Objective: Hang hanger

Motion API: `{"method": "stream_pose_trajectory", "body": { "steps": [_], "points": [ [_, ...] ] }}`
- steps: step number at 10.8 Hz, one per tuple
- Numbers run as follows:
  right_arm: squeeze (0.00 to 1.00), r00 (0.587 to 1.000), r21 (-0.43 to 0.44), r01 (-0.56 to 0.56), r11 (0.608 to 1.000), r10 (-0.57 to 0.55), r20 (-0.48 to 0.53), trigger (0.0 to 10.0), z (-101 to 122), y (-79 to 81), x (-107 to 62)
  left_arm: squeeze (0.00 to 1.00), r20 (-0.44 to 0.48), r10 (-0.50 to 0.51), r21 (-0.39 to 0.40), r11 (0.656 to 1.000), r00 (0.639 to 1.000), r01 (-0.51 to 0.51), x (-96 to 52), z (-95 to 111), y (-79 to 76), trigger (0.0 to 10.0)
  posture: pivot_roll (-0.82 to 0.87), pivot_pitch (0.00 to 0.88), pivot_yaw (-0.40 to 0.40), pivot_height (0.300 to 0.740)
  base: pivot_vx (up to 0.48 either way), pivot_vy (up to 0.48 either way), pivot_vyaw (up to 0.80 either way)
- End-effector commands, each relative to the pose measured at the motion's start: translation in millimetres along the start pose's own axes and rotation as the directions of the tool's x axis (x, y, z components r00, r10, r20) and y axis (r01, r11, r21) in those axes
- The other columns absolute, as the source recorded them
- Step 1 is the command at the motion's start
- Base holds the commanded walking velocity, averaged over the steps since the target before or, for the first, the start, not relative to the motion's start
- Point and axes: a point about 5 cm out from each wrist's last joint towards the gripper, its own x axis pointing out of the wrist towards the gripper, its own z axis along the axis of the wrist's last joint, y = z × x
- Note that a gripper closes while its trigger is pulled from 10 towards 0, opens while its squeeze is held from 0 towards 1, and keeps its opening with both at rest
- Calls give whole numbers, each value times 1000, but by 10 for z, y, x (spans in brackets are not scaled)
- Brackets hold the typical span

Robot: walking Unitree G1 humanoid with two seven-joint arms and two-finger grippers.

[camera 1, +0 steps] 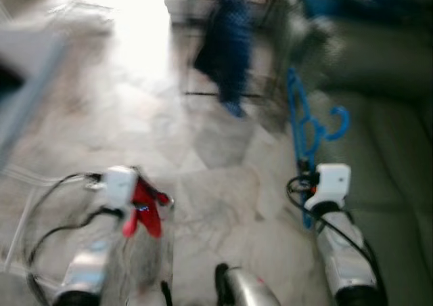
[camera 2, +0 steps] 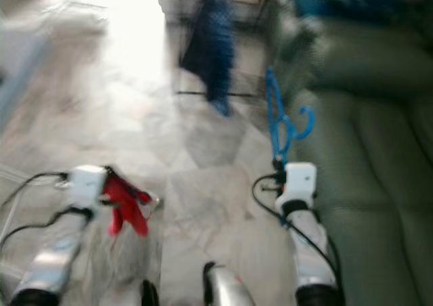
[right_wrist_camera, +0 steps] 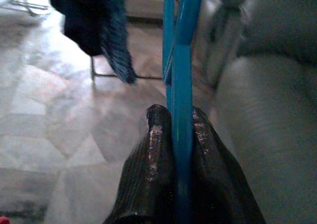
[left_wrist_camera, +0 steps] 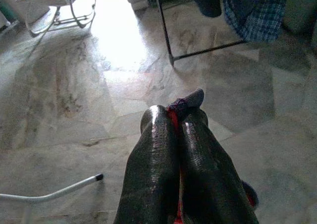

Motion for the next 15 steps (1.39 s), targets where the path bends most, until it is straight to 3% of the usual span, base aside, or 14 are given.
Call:
{"method": "stream_pose_trajectory", "body": {
  "steps": [1,5,15],
  "points": [
    [0,1000,-7,18,1000,-18,10,10000,29,-42,0,0,13,-58,-31,998,998,58,-7,8,-88,10000,-16,191,-41,740,0,0,-800],
    [0,1000,-8,23,1000,-23,-1,10000,-6,-40,-38,0,20,-129,-67,989,992,130,-55,-6,-287,10000,-21,182,-45,740,0,0,-800],
    [0,1000,-24,7,1000,-7,-18,10000,-4,-46,-18,0,33,-90,-57,994,995,91,13,15,-306,10000,-25,172,-73,740,0,0,-766]
  ]
}}
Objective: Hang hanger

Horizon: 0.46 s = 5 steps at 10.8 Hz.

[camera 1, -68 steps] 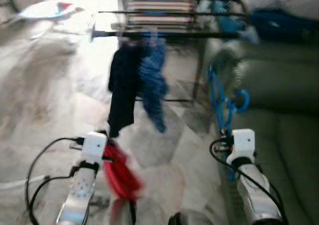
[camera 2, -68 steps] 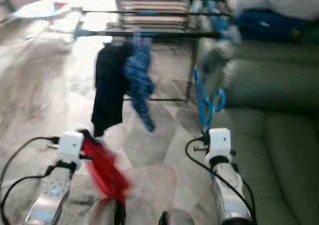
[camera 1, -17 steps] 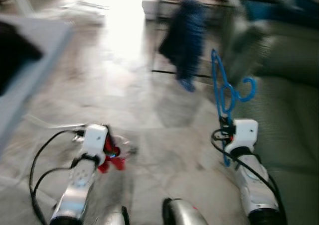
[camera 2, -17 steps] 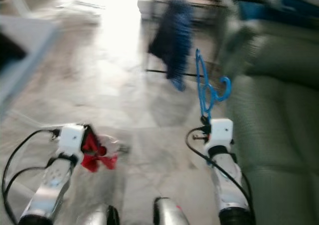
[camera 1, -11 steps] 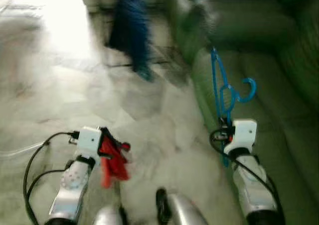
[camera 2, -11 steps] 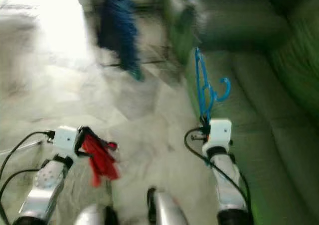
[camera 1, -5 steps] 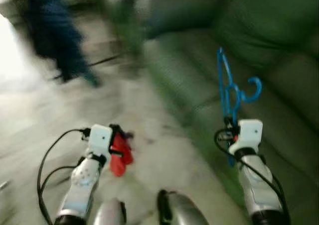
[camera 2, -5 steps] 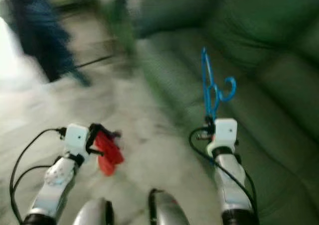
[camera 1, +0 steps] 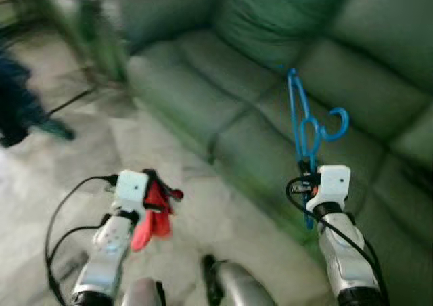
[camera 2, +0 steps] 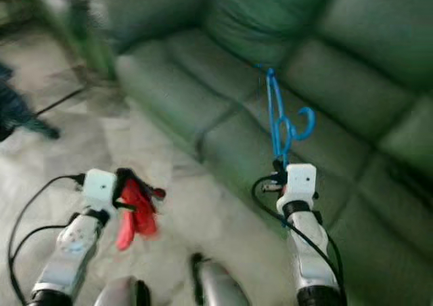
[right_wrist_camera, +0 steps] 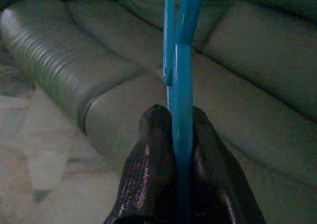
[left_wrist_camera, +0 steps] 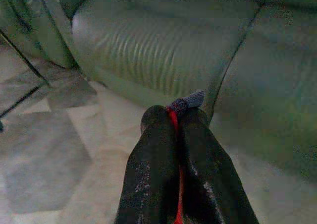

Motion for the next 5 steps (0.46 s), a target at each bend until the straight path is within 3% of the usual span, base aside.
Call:
{"method": "stream_pose_trajectory", "body": {
  "steps": [1,5],
  "points": [
    [0,1000,-11,2,1000,-2,-11,10000,-6,-29,-4,0,16,-1,11,1000,1000,0,8,20,-26,10000,-22,176,-75,740,0,0,0],
    [0,998,12,-53,998,54,-38,10000,-47,49,-34,0,59,20,73,997,998,-24,103,120,119,10000,-23,186,-69,740,0,0,0]
  ]
}}
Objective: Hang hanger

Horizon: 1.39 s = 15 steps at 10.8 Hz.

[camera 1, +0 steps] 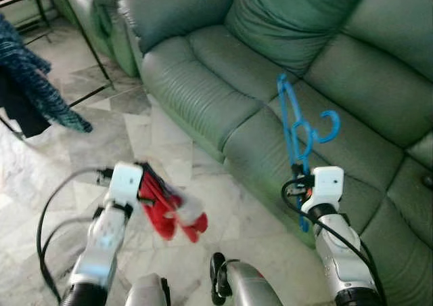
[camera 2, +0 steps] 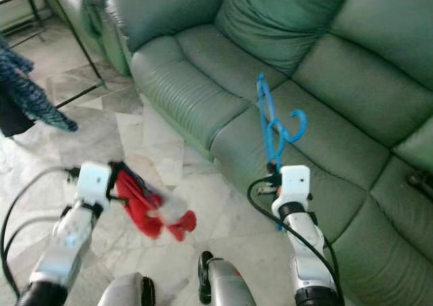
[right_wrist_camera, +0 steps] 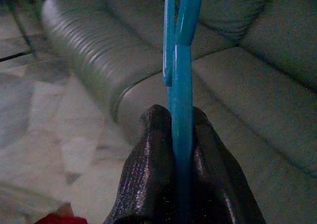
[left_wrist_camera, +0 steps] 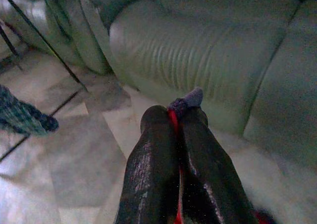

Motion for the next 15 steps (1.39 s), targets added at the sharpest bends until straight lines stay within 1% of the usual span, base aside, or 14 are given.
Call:
{"method": "stream_pose_trajectory", "body": {
  "steps": [1,2,3,4,5,6,7,8,9,10,11,12,14,15],
  "points": [
    [0,997,-17,-67,998,66,-45,10000,-40,31,-40,0,45,4,24,1000,999,-5,77,90,60,10000,-24,190,-68,740,0,0,0],
    [0,985,-43,-145,988,140,-96,10000,-90,63,-50,0,111,-22,28,999,994,19,170,215,74,10000,-20,191,-79,740,0,0,0],
    [0,966,-83,-219,972,205,-155,10000,-137,17,-84,0,135,-139,76,989,981,130,321,336,-38,10000,-19,189,-85,740,0,0,0],
    [0,928,-102,-337,936,312,-204,10000,-159,14,-141,0,178,-243,165,963,954,214,388,456,-159,10000,-30,182,-81,740,0,0,0],
    [0,858,-88,-478,874,444,-259,10000,-171,26,-220,0,208,-266,234,948,941,216,452,551,-242,10000,-36,182,-75,740,0,0,0],
    [0,804,-103,-564,819,517,-293,10000,-161,28,-271,0,228,-337,292,919,914,266,465,609,-332,10000,-37,183,-71,740,0,0,0],
    [0,750,-96,-636,766,583,-314,10000,-126,25,-317,0,236,-385,359,888,892,289,462,628,-366,10000,-35,186,-66,740,0,0,0],
    [0,688,-111,-705,700,638,-346,10000,-56,-21,-368,0,229,-321,433,879,919,199,511,605,-296,10000,-38,188,-66,740,0,0,0],
    [0,660,-103,-730,675,659,-361,10000,0,-75,-384,0,217,-281,451,878,935,159,550,587,-248,10000,-38,188,-66,740,0,0,0],
    [0,635,-103,-751,652,672,-381,10000,52,-142,-397,0,237,-244,440,890,941,120,575,624,-205,10000,-47,186,-67,740,0,0,0],
    [0,637,-91,-747,659,669,-382,10000,76,-178,-392,0,245,-250,419,898,937,130,583,650,-207,10000,-49,186,-67,740,0,0,0],
    [0,627,-85,-757,648,685,-371,10000,137,-188,-396,0,251,-270,427,893,930,144,589,677,-227,10000,-48,188,-69,740,0,0,0],
    [0,638,-112,-750,652,668,-383,10000,168,-251,-377,0,254,-279,443,885,926,145,589,674,-212,10000,-51,190,-66,740,0,0,0],
    [0,669,-134,-724,677,641,-377,10000,166,-281,-331,0,255,-315,424,886,914,187,570,698,-212,10000,-51,192,-66,740,0,0,0]
  ]
}}
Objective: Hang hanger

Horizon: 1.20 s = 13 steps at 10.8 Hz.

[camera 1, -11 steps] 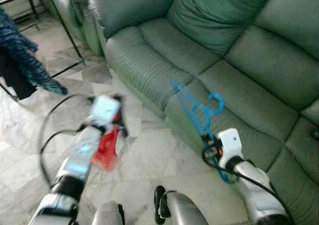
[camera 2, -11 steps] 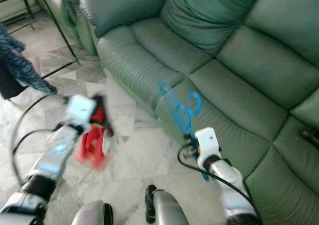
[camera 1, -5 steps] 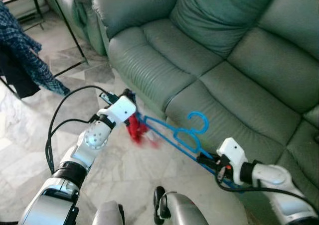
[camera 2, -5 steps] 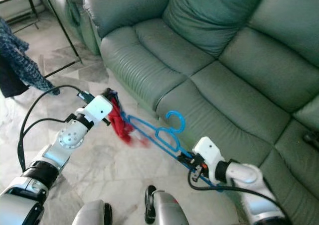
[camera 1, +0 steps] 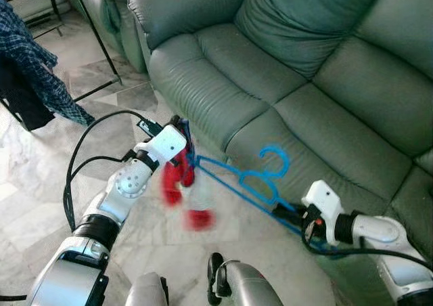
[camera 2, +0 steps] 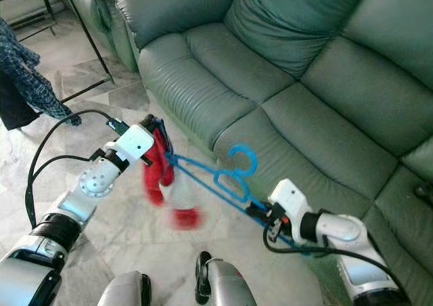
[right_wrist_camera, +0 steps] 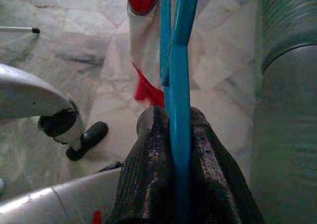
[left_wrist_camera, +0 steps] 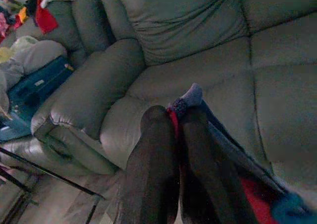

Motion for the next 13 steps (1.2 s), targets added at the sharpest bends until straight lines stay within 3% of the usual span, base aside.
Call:
{"method": "stream_pose_trajectory", "body": {
  "steps": [1,2,4,5,6,7,8,9,10,11,13],
  "points": [
    [0,999,22,49,999,-49,8,10000,-27,-48,-8,0,42,-15,-36,999,999,17,6,95,-6,10000,-51,193,-65,740,0,0,0],
    [0,987,68,146,987,-150,50,10000,-10,-121,70,0,114,-66,-58,996,991,73,29,295,-52,10000,-44,191,-65,740,0,0,0],
    [0,962,89,261,961,-266,58,10000,-14,-235,104,0,175,-118,-51,990,978,128,41,460,-98,10000,-43,193,-64,740,0,0,0],
    [0,957,110,276,955,-284,59,10000,-20,-257,109,0,192,-132,-61,987,972,146,47,508,-118,10000,-44,194,-63,740,0,0,0],
    [0,948,141,297,945,-309,80,10000,-18,-290,118,0,263,-163,-81,978,951,190,59,712,-179,10000,-47,192,-62,740,0,0,0],
    [0,950,153,276,949,-293,108,10000,21,-277,129,0,274,-170,-90,975,947,201,74,744,-227,10000,-46,191,-62,740,0,0,0],
    [0,946,125,288,950,-302,120,10000,75,-303,93,0,241,-218,-21,973,946,230,71,667,-309,10000,-49,190,-62,740,0,0,0],
    [0,940,112,305,946,-318,122,10000,94,-350,35,0,188,-197,-44,977,962,209,84,573,-315,10000,-56,189,-62,740,0,0,0],
    [0,942,99,301,948,-312,123,10000,104,-386,-55,0,138,-170,-10,985,976,173,82,465,-277,10000,-66,188,-59,740,0,0,0],
    [0,977,66,178,982,-184,106,10000,107,-290,-146,0,36,-47,-4,999,998,47,98,262,-131,10000,-74,187,-59,740,0,0,0],
    [0,997,34,50,998,-52,51,10000,79,-147,-164,0,45,-44,-3,999,998,44,101,260,-81,10000,-75,187,-59,740,0,0,0]
  ]
}}
